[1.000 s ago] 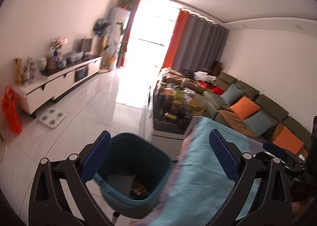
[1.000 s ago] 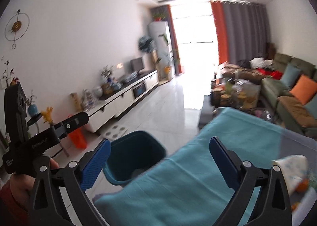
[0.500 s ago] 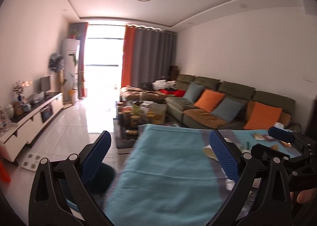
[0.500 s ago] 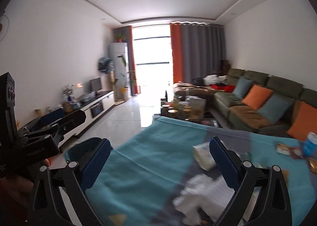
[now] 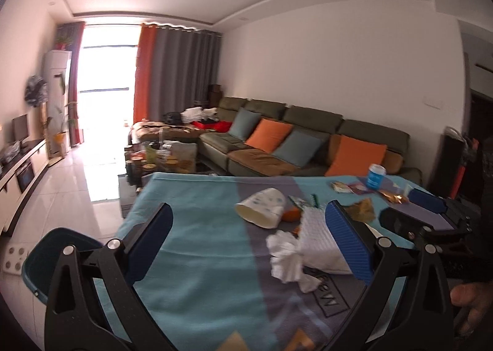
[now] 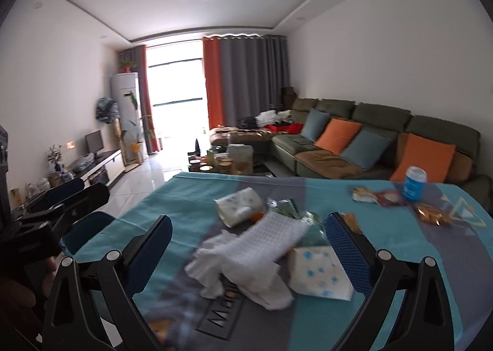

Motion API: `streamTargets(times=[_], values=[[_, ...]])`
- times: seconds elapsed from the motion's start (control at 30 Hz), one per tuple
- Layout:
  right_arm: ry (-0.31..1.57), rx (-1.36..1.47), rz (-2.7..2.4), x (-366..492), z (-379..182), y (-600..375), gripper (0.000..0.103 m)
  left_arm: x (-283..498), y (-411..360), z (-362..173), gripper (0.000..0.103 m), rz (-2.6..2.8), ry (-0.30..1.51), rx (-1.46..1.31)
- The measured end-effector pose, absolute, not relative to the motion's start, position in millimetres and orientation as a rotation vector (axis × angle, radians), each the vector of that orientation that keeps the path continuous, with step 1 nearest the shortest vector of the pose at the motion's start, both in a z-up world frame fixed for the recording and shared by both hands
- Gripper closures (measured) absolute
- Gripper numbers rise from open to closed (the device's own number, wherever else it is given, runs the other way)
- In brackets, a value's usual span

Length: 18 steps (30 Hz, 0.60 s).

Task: Collect trash
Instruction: 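Move both tools back over the table trash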

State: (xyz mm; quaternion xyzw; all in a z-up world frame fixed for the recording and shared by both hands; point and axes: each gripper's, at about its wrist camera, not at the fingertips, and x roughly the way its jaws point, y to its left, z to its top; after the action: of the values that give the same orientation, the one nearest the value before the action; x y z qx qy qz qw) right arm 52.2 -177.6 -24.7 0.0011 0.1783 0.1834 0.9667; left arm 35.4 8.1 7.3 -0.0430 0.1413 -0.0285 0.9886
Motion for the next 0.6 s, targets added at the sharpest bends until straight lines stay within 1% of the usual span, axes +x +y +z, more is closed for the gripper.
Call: streamTargets(times=[0.23, 0.6], values=[[0.421, 0.021, 0.282, 55, -40, -203, 0.007, 47, -13, -4, 0.006, -0.139, 0.319, -0.043], [0.559, 0.055, 0.222, 90, -70, -216, 0.007, 81, -32, -15, 0.006, -0.207, 0.372, -0.018]])
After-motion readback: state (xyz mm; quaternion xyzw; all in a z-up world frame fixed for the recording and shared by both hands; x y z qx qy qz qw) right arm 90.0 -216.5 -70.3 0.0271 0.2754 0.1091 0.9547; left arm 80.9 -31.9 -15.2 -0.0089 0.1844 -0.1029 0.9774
